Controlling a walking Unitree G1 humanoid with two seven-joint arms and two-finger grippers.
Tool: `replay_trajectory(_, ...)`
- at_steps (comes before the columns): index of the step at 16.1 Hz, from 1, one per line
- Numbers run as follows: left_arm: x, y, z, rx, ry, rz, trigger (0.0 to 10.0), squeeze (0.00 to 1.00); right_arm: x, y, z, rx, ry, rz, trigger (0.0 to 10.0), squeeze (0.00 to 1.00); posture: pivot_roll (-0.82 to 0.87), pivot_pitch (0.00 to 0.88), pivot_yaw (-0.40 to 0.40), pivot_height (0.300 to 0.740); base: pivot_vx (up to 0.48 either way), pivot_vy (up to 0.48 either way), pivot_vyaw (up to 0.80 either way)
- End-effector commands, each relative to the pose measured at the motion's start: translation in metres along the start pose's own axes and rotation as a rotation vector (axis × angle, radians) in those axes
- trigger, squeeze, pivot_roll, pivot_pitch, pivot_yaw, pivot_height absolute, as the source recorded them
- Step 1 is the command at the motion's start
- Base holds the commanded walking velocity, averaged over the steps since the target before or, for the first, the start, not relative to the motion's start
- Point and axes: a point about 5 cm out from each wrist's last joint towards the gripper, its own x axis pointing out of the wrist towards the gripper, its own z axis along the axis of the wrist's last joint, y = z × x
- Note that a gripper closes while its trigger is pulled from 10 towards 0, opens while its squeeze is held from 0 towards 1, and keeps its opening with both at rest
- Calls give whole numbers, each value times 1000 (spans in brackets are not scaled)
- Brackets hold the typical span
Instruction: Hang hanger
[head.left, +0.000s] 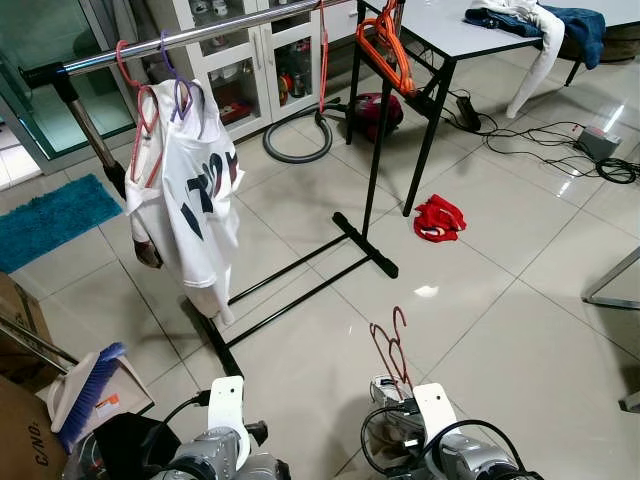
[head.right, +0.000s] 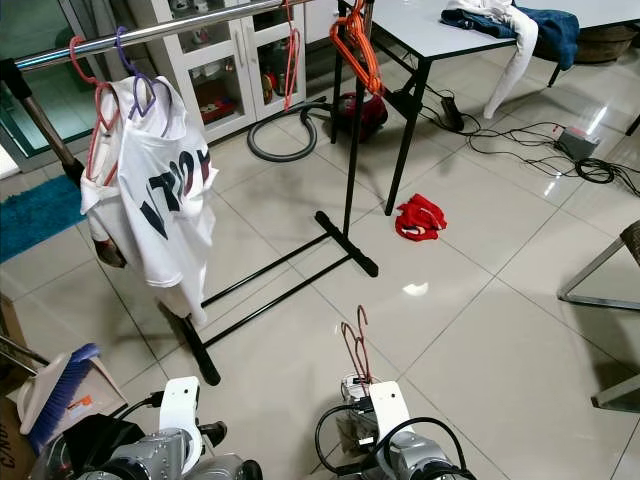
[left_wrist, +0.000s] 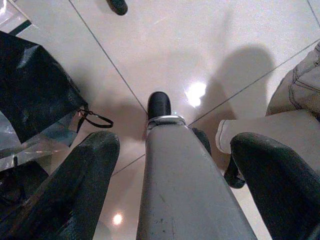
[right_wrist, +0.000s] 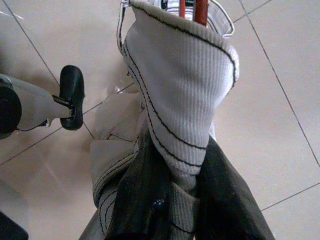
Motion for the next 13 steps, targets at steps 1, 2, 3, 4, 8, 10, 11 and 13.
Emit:
replay_trajectory(1,0,1,0,5,1,13,10000,0,0,-1,-2,8,12,-4,10000,0,-84,0,31,740,0,0,0)
replay_trajectory(2,0,2,1,11,-1,16,10000,0,0,-1,-1,6,11,-1,10000,0,-87,0,37,740,0,0,0)
replay_trajectory(3,0,2,1,12,-2,16,10000,0,0,-1,-1,7,11,0,10000,0,-87,0,37,740,0,0,0)
replay_trajectory(4,0,2,1,13,-2,18,10000,0,0,-1,-2,8,11,0,10000,0,-88,0,39,740,0,0,0)
replay_trajectory(8,0,2,0,29,-2,24,10000,0,0,-1,-3,13,14,-4,10000,0,-95,0,44,740,0,0,0)
replay_trajectory(10,0,2,0,43,5,19,10000,0,0,-1,-3,18,15,-6,10000,0,-101,0,43,740,0,0,0)
replay_trajectory(11,0,2,0,49,6,16,10000,0,0,-1,-3,15,16,-6,10000,0,-101,0,43,740,0,0,0)
replay_trajectory(13,0,2,0,42,4,8,10000,0,0,-1,-2,8,14,-5,10000,0,-94,0,40,740,0,0,0)
